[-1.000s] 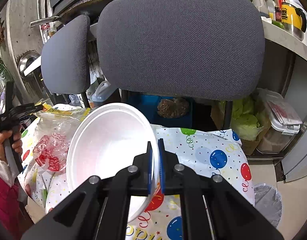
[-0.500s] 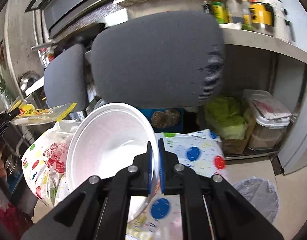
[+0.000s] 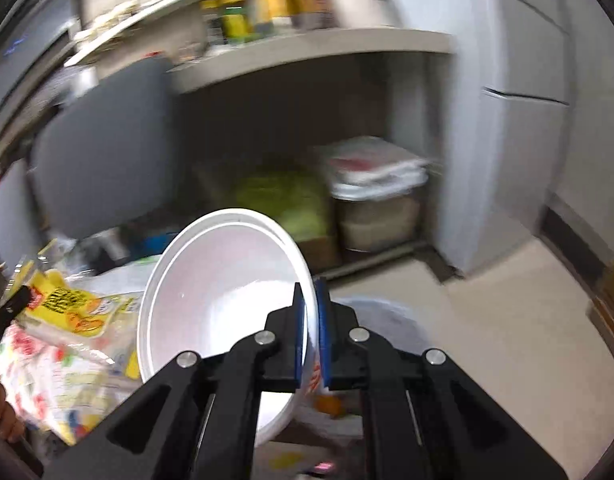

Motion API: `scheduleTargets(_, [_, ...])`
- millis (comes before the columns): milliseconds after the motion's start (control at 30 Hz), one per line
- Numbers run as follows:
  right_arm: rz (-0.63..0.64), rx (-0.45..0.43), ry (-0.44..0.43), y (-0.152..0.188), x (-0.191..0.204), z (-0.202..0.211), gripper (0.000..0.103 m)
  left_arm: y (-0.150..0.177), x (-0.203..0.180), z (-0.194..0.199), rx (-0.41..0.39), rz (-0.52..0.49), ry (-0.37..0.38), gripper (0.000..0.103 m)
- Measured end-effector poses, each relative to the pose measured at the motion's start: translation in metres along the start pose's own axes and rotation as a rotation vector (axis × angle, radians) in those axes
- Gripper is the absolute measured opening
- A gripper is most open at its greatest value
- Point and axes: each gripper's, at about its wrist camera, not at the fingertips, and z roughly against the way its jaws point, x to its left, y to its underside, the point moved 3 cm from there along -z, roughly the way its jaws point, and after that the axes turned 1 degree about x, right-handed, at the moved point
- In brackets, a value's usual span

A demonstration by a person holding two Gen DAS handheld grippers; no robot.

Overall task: Collect trash
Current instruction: 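Carry the bowl and wrapper to the trash bin and open both tools, then return both tools to the table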

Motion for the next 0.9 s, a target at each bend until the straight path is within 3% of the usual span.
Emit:
scheduleTargets(233, [-0.078, 0.112, 0.187, 0.028, -0.088, -0.024, 0.007, 0.022, -0.098, -0.070, 0.120, -0.174, 0.077, 0.015])
scheduleTargets(367, [-0.086, 0.151, 0.201, 0.030, -0.102, -0.048, 0.007, 0.034, -0.141, -0.108, 0.170, -0.259, 0.094, 0.020])
scheduleTargets(467, [-0.073, 0.162, 0.201, 0.025, -0.100, -0.063, 0.007, 0.031, -0.157, -0.128, 0.191, -0.264, 0.110, 0.030])
scheduleTargets(533, [-0.065, 0.172, 0.188, 0.021, -0.097, -0.073, 0.008, 0.026, -0.163, -0.139, 0.196, -0.250, 0.121, 0.048])
scheduleTargets(567, [-0.062, 0.180, 0.179, 0.018, -0.094, -0.078, 0.010, 0.024, -0.165, -0.143, 0.196, -0.240, 0.131, 0.050])
scheduleTargets(600, [-0.061, 0.191, 0.171, 0.015, -0.093, -0.084, 0.017, 0.021, -0.167, -0.146, 0.196, -0.233, 0.135, 0.053])
scheduleTargets(633, [-0.061, 0.197, 0.158, 0.013, -0.090, -0.087, 0.034, 0.019, -0.167, -0.149, 0.198, -0.224, 0.139, 0.054])
scheduleTargets(700, [-0.058, 0.180, 0.146, 0.009, -0.087, -0.086, 0.045, 0.015, -0.168, -0.150, 0.195, -0.220, 0.133, 0.055])
scheduleTargets(900, [-0.045, 0.155, 0.096, 0.000, -0.075, -0.075, 0.048, 0.009, -0.153, -0.135, 0.169, -0.196, 0.115, 0.055])
